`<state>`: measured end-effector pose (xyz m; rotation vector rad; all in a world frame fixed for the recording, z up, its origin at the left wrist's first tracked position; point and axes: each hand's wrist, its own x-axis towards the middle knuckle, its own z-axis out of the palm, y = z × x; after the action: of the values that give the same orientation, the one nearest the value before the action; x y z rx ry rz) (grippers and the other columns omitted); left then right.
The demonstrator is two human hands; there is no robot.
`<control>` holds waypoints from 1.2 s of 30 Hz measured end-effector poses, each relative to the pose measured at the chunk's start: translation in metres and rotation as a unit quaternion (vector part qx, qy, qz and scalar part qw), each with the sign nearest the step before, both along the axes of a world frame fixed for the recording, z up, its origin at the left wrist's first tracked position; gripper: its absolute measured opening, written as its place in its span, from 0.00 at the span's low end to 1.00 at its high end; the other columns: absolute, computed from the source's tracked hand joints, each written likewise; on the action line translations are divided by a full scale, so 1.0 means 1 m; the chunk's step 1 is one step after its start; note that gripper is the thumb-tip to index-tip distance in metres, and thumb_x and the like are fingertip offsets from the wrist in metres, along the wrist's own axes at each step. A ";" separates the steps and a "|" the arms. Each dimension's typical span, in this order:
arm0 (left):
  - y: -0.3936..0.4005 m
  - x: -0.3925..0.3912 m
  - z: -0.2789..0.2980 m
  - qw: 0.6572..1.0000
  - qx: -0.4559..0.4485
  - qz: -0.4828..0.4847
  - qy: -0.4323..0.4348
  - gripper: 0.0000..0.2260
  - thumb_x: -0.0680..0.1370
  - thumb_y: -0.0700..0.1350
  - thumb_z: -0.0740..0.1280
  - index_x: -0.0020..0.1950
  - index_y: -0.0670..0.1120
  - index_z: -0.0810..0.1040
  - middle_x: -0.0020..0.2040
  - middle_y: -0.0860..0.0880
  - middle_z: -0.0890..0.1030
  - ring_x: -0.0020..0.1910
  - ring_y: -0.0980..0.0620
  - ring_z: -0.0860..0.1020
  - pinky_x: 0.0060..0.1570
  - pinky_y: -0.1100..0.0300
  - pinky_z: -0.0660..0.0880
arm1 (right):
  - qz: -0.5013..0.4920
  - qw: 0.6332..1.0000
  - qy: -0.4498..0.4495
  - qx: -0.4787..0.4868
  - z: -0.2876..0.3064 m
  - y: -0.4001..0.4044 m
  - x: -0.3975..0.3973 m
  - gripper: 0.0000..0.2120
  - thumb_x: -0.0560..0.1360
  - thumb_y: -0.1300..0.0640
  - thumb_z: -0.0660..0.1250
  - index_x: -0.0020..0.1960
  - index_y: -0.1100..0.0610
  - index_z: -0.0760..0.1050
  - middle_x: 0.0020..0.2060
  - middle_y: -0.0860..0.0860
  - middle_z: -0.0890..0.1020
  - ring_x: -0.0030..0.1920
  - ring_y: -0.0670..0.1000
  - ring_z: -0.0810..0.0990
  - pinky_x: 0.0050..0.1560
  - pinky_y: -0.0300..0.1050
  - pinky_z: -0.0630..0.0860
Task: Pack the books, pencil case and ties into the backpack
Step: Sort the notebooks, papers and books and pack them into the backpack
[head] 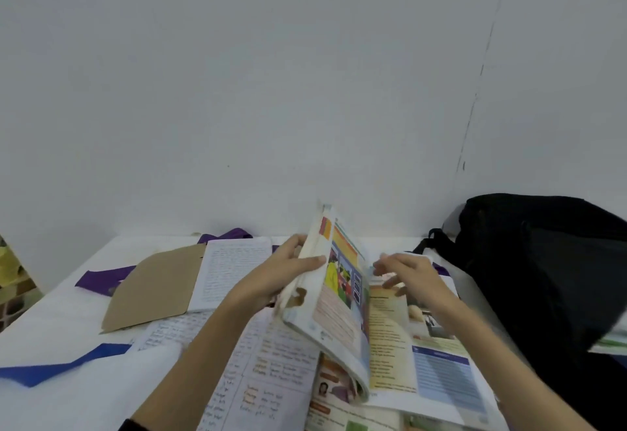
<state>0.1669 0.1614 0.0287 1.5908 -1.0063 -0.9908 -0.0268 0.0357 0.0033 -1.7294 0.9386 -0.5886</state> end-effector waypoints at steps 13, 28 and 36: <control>-0.069 -0.078 -0.082 0.988 0.024 -0.034 -0.149 0.10 0.79 0.48 0.65 0.59 0.48 0.73 0.64 0.49 0.72 0.54 0.53 0.75 0.44 0.71 0.74 | -0.084 0.986 0.139 0.029 -0.003 -0.040 -0.086 0.06 0.75 0.51 0.68 0.44 0.53 0.75 0.46 0.52 0.83 0.44 0.50 0.82 0.44 0.42 0.78; -0.061 -0.070 -0.071 0.992 0.104 -0.016 0.068 0.07 0.78 0.40 0.65 0.54 0.43 0.79 0.51 0.48 0.84 0.54 0.47 0.80 0.60 0.47 0.75 | -0.253 0.955 0.156 -0.023 -0.045 -0.040 -0.066 0.12 0.75 0.48 0.65 0.52 0.56 0.71 0.42 0.52 0.80 0.44 0.55 0.79 0.46 0.45 0.75; -0.029 -0.065 0.013 0.993 -0.109 0.047 0.023 0.06 0.80 0.42 0.61 0.51 0.48 0.77 0.48 0.48 0.84 0.44 0.54 0.83 0.41 0.62 0.78 | -0.210 0.957 -0.198 0.009 0.028 -0.016 -0.059 0.05 0.79 0.54 0.63 0.49 0.54 0.76 0.46 0.55 0.84 0.47 0.56 0.83 0.51 0.55 0.80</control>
<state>0.1015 0.1319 0.0418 1.4152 -0.9652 -0.8210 -0.0855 0.0196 0.0311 -1.3251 1.0156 -1.1529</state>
